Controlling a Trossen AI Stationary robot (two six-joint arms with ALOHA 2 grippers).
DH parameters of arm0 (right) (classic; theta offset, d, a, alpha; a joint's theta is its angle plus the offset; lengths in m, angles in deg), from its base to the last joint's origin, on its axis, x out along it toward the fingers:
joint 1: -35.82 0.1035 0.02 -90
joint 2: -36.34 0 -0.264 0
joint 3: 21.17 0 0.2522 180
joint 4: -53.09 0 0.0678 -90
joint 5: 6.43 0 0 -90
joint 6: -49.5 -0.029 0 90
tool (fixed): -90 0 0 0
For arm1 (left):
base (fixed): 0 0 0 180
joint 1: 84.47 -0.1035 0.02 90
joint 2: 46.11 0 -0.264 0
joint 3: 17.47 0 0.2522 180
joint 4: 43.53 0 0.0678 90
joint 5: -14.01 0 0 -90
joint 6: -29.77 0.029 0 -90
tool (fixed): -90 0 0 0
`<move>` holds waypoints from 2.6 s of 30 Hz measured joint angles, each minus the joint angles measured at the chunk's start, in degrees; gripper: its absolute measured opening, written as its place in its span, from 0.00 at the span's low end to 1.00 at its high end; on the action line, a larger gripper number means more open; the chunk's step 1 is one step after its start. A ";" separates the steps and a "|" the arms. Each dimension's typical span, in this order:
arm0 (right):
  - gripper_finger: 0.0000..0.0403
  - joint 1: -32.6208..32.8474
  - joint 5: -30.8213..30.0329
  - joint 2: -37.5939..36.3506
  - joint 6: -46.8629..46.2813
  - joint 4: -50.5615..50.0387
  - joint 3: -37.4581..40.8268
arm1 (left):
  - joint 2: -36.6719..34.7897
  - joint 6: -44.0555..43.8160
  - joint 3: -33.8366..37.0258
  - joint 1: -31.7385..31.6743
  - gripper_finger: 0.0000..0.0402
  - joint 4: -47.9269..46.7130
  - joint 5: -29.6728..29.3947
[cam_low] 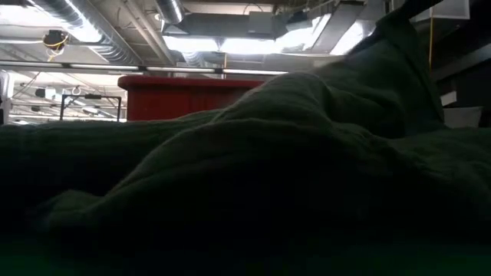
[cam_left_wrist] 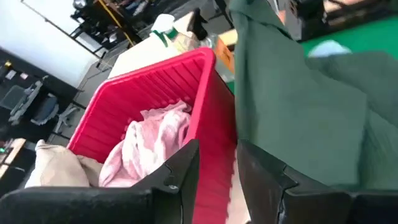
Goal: Fold laundry
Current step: Fold the green shirt
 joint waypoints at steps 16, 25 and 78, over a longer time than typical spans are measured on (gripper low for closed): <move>0.04 -0.01 8.55 0.00 -0.03 0.01 0.00 | 0.00 -32.94 10.45 11.71 0.26 0.67 33.67; 0.04 -0.02 12.52 0.00 0.00 0.01 0.00 | 0.07 -33.01 27.79 19.90 0.26 29.55 32.13; 0.04 0.00 12.92 0.00 0.05 0.04 -0.02 | 13.18 -40.23 45.53 23.05 0.25 48.65 31.54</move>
